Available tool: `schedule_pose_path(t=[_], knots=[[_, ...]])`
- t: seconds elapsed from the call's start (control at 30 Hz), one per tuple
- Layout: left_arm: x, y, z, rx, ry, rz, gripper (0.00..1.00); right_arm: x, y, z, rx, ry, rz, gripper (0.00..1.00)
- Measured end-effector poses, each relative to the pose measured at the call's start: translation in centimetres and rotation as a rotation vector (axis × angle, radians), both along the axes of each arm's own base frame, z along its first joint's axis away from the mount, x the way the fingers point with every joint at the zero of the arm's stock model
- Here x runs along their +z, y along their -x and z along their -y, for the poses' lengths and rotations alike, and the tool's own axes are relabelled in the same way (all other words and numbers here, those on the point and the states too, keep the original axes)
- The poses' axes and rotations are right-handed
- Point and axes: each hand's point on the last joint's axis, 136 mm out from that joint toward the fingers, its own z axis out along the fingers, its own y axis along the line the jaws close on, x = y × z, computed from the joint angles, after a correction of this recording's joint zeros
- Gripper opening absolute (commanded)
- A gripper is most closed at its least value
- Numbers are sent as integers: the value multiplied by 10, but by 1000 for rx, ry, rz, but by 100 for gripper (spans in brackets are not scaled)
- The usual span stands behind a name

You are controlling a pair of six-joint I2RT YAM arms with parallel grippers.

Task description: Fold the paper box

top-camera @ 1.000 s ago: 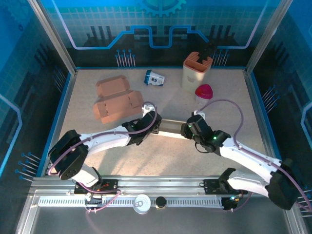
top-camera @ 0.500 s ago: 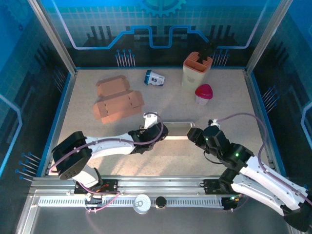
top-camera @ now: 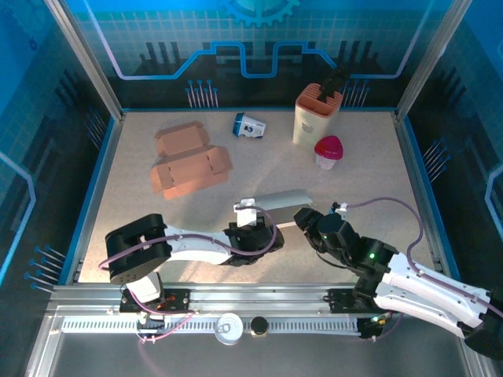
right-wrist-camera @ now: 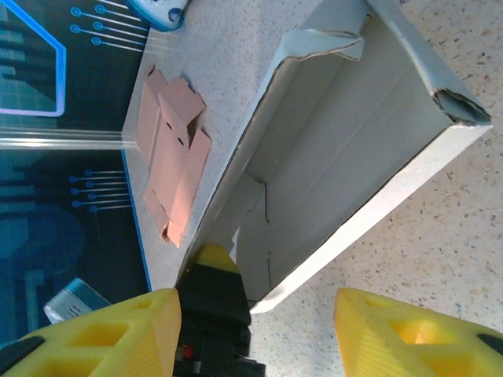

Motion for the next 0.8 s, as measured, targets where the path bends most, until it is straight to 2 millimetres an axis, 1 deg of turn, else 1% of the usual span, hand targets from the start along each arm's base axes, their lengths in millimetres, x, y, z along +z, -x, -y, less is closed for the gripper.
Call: schedule_pose_path(t=[0.1, 0.23, 0.47, 0.63, 0.7, 0.8], knots=[[-2, 0, -1, 20, 6, 13, 0, 1, -3, -3, -15, -26, 5, 53], [-4, 1, -2, 31, 11, 20, 0, -6, -8, -7, -26, -32, 1, 52], [-8, 5, -5, 32, -15, 11, 0, -12, -25, -11, -45, -44, -17, 50], [-17, 8, -10, 30, -67, -12, 0, -19, -40, -17, -52, -66, -55, 42], [-21, 9, -11, 27, -82, -23, 0, -23, -43, -20, -49, -75, -70, 37], [-22, 10, -12, 25, -94, -29, 0, -31, -48, -25, -44, -83, -95, 33]])
